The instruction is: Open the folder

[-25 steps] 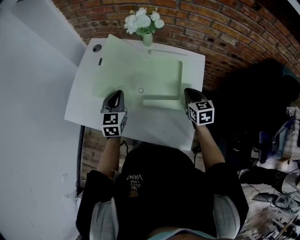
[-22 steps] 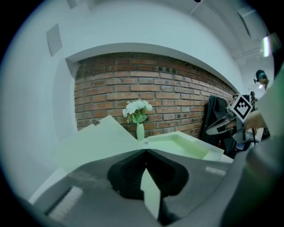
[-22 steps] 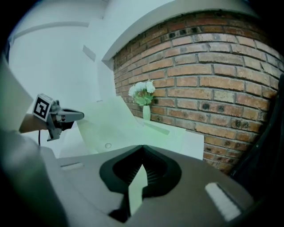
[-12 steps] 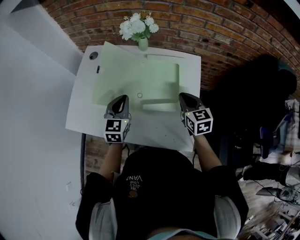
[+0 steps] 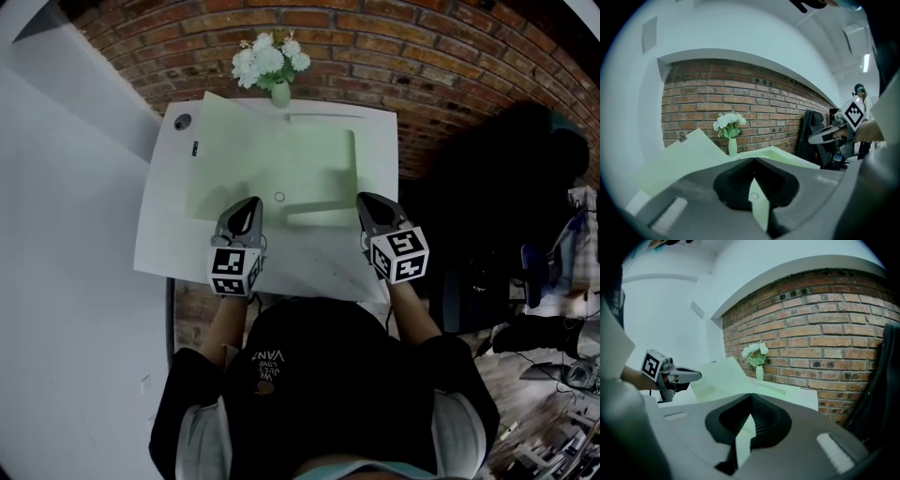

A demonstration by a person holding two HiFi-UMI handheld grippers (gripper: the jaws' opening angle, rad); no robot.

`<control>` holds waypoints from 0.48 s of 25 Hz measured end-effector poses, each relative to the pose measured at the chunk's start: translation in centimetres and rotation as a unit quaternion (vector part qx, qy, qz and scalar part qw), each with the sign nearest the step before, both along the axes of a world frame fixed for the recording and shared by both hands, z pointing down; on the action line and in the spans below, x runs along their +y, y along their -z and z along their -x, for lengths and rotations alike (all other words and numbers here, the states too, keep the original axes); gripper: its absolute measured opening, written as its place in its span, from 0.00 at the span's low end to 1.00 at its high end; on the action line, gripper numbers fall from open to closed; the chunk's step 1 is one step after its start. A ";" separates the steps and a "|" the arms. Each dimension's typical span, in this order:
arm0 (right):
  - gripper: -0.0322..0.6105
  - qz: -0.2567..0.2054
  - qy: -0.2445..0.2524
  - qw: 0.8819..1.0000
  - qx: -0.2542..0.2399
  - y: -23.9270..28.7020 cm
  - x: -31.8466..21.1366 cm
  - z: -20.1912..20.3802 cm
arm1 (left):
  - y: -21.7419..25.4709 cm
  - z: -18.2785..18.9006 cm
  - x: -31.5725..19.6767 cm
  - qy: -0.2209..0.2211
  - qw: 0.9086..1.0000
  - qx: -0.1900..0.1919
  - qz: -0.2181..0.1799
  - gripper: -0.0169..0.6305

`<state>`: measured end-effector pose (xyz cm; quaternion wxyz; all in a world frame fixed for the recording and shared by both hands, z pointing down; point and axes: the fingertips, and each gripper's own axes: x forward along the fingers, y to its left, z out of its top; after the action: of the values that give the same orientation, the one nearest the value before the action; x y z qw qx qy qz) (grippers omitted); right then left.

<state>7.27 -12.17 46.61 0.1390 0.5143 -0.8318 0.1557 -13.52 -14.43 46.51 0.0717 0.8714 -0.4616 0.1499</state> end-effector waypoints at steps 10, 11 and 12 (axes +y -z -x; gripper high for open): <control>0.05 -0.005 -0.010 1.000 0.000 0.3 1.6 0.9 | -0.2 -1.2 1.4 -0.031 0.999 0.013 0.001 0.03; 0.05 -0.003 -0.010 1.000 0.000 0.2 1.8 1.0 | -0.3 -1.1 1.5 -0.032 0.999 0.014 0.002 0.03; 0.05 -0.001 -0.010 1.000 -0.001 0.1 1.9 1.1 | -0.4 -1.1 1.6 -0.034 0.999 0.015 0.004 0.03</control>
<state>6.18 -10.27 46.56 0.1365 0.5226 -0.8269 0.1567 -12.43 -12.79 46.87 0.0771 0.8882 -0.4304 0.1409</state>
